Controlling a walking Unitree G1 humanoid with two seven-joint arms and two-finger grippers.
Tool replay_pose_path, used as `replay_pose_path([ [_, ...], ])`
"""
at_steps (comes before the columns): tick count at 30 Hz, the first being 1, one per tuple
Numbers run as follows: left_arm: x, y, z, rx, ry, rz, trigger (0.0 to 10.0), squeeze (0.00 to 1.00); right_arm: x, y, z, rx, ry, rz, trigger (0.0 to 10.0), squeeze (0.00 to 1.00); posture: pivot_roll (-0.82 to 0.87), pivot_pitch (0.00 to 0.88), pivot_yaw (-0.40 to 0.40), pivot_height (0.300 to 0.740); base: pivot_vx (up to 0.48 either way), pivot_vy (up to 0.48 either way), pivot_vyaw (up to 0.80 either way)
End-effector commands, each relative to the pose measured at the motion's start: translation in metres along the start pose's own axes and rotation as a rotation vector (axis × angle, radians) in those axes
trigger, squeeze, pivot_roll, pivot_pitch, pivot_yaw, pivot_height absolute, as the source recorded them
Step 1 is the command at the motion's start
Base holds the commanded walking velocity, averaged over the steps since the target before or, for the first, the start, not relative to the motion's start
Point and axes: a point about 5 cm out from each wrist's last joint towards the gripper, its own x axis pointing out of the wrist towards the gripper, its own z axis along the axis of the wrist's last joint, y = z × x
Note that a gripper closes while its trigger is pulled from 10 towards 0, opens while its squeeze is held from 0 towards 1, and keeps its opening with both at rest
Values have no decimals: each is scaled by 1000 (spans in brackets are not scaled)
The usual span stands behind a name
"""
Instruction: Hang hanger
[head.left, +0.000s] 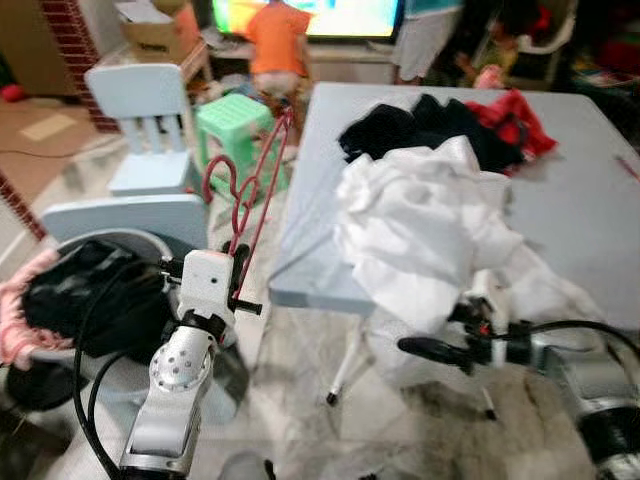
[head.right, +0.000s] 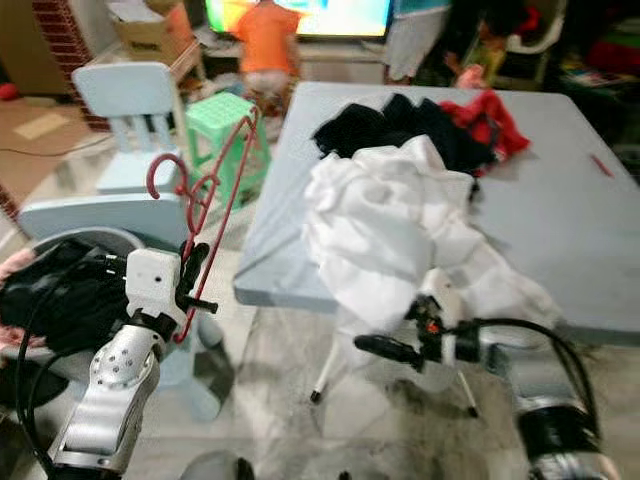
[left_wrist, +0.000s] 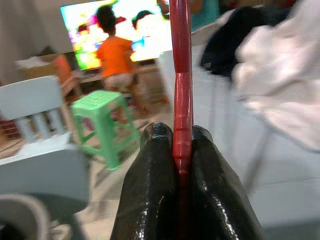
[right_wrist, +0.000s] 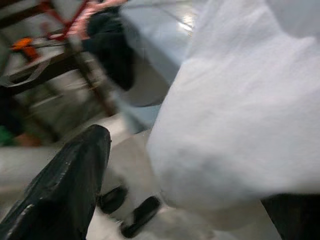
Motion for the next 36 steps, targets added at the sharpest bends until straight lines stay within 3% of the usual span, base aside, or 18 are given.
replay_pose_path([
  [1,-1,0,0,-3,4,2,10000,0,-14,-31,3,3,33,-351,10000,749,83,0,2,740,0,0,0],
  [2,-1,0,0,-3,4,2,10000,0,-13,-33,4,6,31,-384,10000,749,83,0,0,740,0,0,0],
  [3,-1,-1,0,-7,6,4,10000,0,-10,-38,6,21,7,-466,1529,510,83,0,-3,740,0,0,0],
  [4,-1,-1,0,-8,6,5,10000,0,-8,-39,7,31,-7,-479,0,153,83,0,-4,740,0,0,0],
  [5,-1,-1,-1,-10,7,6,10000,0,-6,-39,7,48,-25,-489,0,0,83,0,-4,740,0,0,0],
  [12,-1,-3,-2,-20,14,12,10000,0,-2,-47,7,67,-58,-622,0,0,75,0,-9,740,0,0,0],
  [13,-1,-3,-2,-23,15,11,10000,0,-5,-52,7,68,-64,-693,0,0,73,0,-11,740,0,0,0],
  [20,-1,-5,-4,-31,17,15,10000,0,-11,-61,16,77,-122,-791,0,0,70,0,-16,740,0,0,0],
  [36,0,-5,-4,-61,10,17,10000,0,-2,-62,25,73,-184,-822,0,0,66,0,-21,740,0,0,0],
])
